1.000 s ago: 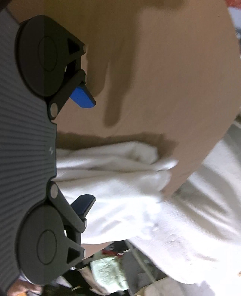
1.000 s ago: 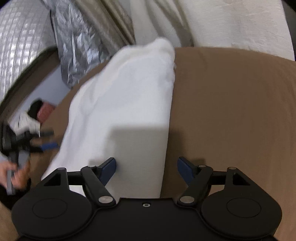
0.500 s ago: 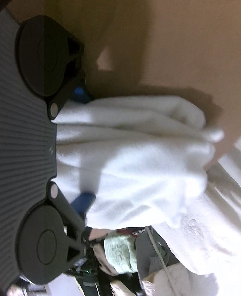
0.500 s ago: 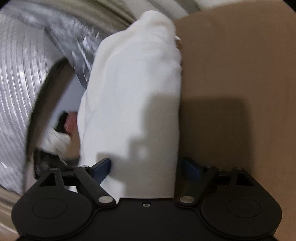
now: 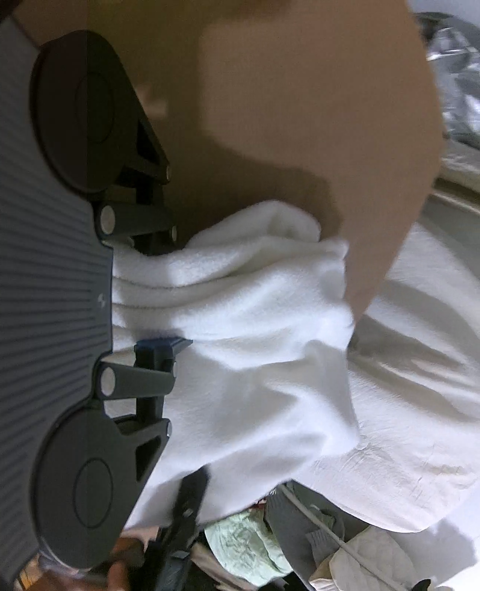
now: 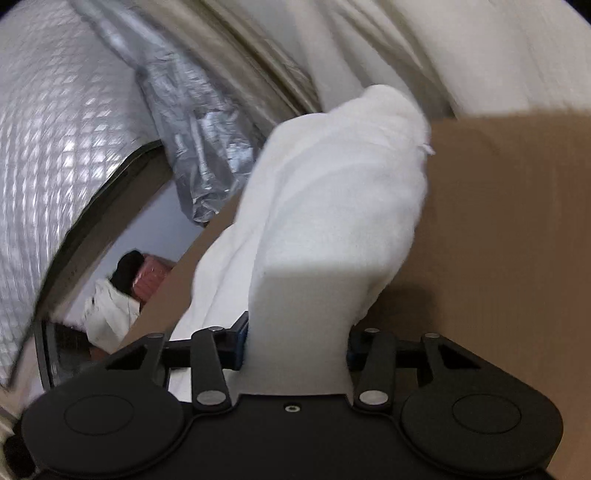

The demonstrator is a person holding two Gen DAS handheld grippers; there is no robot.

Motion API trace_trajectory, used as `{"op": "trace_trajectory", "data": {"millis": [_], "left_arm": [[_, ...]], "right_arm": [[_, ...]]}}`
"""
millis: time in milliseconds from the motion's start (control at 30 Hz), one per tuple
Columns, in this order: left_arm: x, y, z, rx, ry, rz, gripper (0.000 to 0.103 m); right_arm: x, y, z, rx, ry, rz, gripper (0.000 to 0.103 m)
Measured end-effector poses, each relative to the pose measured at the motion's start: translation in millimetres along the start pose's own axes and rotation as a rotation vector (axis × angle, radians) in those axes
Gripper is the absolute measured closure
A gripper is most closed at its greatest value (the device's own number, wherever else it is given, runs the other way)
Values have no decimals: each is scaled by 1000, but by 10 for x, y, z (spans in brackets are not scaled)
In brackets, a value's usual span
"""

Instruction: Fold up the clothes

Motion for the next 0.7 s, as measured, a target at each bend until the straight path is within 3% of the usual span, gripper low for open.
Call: {"op": "trace_trajectory", "data": {"millis": [300,567,700], "left_arm": [[-221,589,80,-57,-31,-72,68],[-317,1008,151,-105,-64,-125,68],[-428,1234,242,-167,-122,-111,68]], "right_arm": [[-189,174,550,-19,144,-28,54],[91,170,995,-79,151,-19,54],[75,127,1134,-121,178,-21,54]]}}
Point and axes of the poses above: each gripper's, at about its wrist camera, not at the fingertips, and y roughly against the way its jaws point, z to its left, x to its underside, the point moved 10 cm from there along -y, roughly the way its jaws point, and after that the axes turned 14 degrees about -x, right-handed, at the moved point
